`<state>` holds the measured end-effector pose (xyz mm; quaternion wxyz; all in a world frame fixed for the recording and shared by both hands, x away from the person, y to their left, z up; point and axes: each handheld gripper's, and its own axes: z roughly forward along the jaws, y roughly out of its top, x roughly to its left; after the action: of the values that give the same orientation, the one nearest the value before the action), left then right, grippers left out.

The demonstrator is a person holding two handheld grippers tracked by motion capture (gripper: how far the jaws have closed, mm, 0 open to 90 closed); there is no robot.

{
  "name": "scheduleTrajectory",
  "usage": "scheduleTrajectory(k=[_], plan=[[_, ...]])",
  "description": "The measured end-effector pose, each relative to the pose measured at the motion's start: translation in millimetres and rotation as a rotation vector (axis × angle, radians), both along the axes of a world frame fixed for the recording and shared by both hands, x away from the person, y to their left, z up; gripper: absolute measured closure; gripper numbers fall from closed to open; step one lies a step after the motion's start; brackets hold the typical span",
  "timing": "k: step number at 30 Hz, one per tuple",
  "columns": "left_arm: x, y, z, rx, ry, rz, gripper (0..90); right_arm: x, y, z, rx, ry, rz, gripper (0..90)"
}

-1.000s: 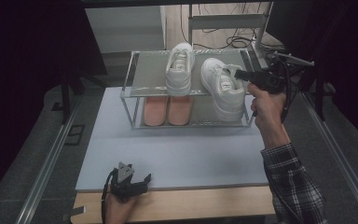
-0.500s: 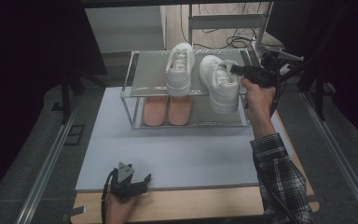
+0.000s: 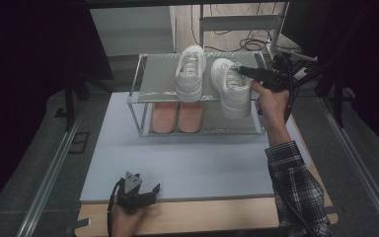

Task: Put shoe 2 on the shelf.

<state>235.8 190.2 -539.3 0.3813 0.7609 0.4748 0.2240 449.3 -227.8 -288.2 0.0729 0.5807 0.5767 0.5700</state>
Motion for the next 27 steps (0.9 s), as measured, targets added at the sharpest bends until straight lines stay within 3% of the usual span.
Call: scheduleTrajectory(k=[12,27], plan=[[0.0,0.0,0.0,0.001,0.0,0.0,14.1,-16.9,-17.4,5.2,0.006,-0.035,0.025,58.3],[0.0,-0.1,-0.2,0.0,-0.003,0.001,14.1,-47.5,-40.0,-4.3,-0.014,-0.068,0.084,70.5]])
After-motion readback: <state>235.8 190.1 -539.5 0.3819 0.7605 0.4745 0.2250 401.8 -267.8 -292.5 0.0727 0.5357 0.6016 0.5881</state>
